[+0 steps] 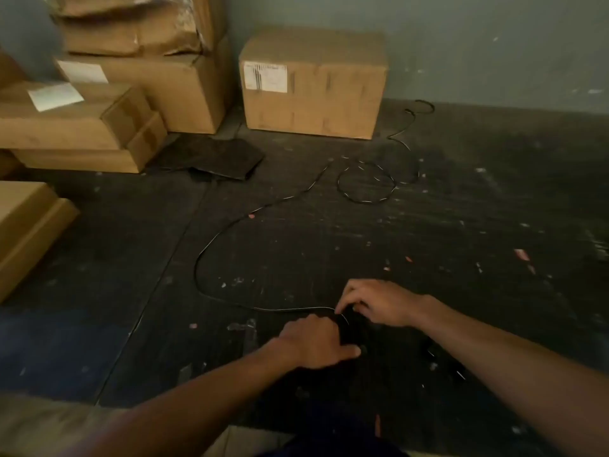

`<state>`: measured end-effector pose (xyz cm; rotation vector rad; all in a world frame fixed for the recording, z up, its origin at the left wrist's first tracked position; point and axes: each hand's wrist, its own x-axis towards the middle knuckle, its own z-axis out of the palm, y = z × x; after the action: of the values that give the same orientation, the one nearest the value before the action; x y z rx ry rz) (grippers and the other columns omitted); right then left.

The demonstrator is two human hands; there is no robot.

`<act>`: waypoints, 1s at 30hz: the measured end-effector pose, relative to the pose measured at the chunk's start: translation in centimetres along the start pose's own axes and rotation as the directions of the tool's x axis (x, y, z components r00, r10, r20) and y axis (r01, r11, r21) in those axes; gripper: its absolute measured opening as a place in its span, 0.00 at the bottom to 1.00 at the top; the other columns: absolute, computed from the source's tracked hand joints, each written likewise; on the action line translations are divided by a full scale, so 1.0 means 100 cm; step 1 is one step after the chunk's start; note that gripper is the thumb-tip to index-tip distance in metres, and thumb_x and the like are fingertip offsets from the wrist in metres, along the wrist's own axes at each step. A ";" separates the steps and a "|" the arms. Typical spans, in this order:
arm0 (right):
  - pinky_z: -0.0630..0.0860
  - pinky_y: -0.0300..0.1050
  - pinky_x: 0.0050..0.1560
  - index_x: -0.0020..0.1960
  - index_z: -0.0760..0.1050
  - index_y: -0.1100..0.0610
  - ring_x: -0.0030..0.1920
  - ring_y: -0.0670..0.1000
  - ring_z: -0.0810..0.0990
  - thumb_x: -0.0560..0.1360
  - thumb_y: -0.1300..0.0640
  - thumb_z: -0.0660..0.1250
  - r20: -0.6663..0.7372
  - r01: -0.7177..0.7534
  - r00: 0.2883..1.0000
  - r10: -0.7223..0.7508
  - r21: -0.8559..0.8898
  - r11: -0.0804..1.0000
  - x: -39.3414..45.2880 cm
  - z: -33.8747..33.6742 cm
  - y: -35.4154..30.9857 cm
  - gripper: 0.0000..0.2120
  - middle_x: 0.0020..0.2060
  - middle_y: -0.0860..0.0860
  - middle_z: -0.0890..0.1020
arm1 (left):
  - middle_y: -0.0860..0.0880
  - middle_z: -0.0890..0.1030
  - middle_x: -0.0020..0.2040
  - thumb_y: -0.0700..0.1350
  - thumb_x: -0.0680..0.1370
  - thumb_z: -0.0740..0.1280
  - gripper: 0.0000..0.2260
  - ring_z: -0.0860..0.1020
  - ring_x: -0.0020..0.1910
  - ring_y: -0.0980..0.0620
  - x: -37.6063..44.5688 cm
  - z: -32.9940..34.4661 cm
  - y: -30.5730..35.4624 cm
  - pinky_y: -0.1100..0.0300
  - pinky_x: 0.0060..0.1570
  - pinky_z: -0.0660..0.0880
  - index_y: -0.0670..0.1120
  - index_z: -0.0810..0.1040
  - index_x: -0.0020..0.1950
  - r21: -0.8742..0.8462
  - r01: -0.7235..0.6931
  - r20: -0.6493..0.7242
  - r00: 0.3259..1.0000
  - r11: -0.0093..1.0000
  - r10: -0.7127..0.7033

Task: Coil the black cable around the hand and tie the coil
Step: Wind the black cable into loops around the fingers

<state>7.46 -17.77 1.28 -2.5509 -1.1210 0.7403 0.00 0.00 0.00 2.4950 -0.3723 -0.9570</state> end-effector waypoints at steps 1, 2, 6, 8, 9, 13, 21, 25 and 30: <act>0.73 0.46 0.60 0.62 0.76 0.41 0.62 0.45 0.72 0.79 0.61 0.63 0.024 -0.001 1.000 0.002 -0.037 0.999 0.001 0.002 0.000 0.18 0.61 0.44 0.73 | 0.49 0.82 0.44 0.69 0.73 0.60 0.24 0.80 0.42 0.51 0.000 0.003 0.003 0.50 0.46 0.78 0.49 0.80 0.45 0.049 0.007 -0.007 1.000 0.999 -0.006; 0.72 0.44 0.59 0.62 0.76 0.40 0.61 0.45 0.71 0.78 0.60 0.63 0.031 0.005 1.000 -0.003 -0.064 0.998 0.001 0.003 0.001 0.18 0.61 0.44 0.72 | 0.49 0.82 0.44 0.69 0.73 0.61 0.24 0.80 0.43 0.51 0.003 0.004 0.005 0.51 0.46 0.78 0.49 0.80 0.46 0.105 0.003 -0.035 0.999 0.994 0.000; 0.72 0.45 0.56 0.60 0.76 0.42 0.58 0.47 0.71 0.78 0.55 0.64 0.029 0.053 0.998 -0.047 -0.233 0.971 0.003 0.008 0.001 0.13 0.59 0.46 0.71 | 0.48 0.80 0.51 0.59 0.76 0.64 0.15 0.79 0.48 0.49 0.010 0.013 0.010 0.50 0.49 0.76 0.48 0.79 0.48 0.214 -0.048 -0.139 0.987 0.976 0.079; 0.73 0.47 0.56 0.58 0.76 0.43 0.57 0.48 0.72 0.79 0.53 0.64 0.004 0.040 0.999 -0.040 -0.252 0.967 0.004 0.007 0.002 0.10 0.57 0.47 0.72 | 0.46 0.79 0.54 0.54 0.77 0.63 0.12 0.78 0.52 0.46 0.013 0.014 0.007 0.48 0.52 0.76 0.47 0.78 0.50 0.226 -0.058 -0.174 0.980 0.973 0.098; 0.73 0.48 0.56 0.56 0.76 0.44 0.57 0.48 0.72 0.79 0.53 0.64 0.005 0.031 1.000 -0.030 -0.248 0.968 0.004 0.006 0.003 0.08 0.57 0.47 0.72 | 0.45 0.78 0.55 0.53 0.78 0.62 0.11 0.78 0.52 0.46 0.013 0.014 0.007 0.48 0.52 0.75 0.47 0.77 0.51 0.218 -0.056 -0.178 0.979 0.974 0.096; 0.73 0.49 0.59 0.53 0.77 0.46 0.59 0.47 0.70 0.79 0.54 0.63 -0.030 -0.027 0.999 0.023 -0.141 0.990 0.002 -0.001 0.007 0.06 0.58 0.46 0.70 | 0.47 0.78 0.50 0.54 0.81 0.57 0.11 0.78 0.45 0.50 0.013 0.009 0.003 0.50 0.47 0.76 0.49 0.75 0.50 0.010 -0.012 -0.162 0.987 1.000 0.014; 0.71 0.46 0.60 0.49 0.72 0.41 0.59 0.43 0.71 0.79 0.56 0.62 -0.292 -0.035 0.954 0.067 0.112 0.993 0.000 -0.051 0.011 0.08 0.58 0.43 0.76 | 0.52 0.77 0.34 0.46 0.83 0.57 0.12 0.75 0.28 0.61 0.010 -0.042 0.000 0.64 0.33 0.74 0.48 0.78 0.48 -0.634 -0.071 -0.157 0.987 0.770 -0.038; 0.75 0.46 0.51 0.51 0.73 0.45 0.50 0.43 0.76 0.80 0.56 0.61 -0.462 -0.021 0.875 0.148 0.269 0.963 0.001 -0.090 0.010 0.06 0.47 0.44 0.78 | 0.55 0.75 0.29 0.52 0.84 0.55 0.17 0.74 0.28 0.60 0.001 -0.093 0.006 0.61 0.37 0.75 0.48 0.81 0.49 -0.691 -0.174 -0.254 0.967 0.701 -0.011; 0.70 0.31 0.40 0.50 0.73 0.48 0.38 0.39 0.75 0.80 0.58 0.62 -0.700 0.101 0.703 0.127 0.274 0.956 0.000 -0.143 -0.001 0.05 0.37 0.42 0.76 | 0.54 0.76 0.28 0.52 0.84 0.56 0.17 0.75 0.29 0.58 -0.020 -0.150 0.028 0.62 0.36 0.76 0.46 0.81 0.48 -0.704 -0.330 -0.349 0.932 0.629 0.097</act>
<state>15.20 -18.18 13.26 -2.2356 -0.6538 -0.1232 8.58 2.92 12.49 1.7075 -0.1236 -0.4839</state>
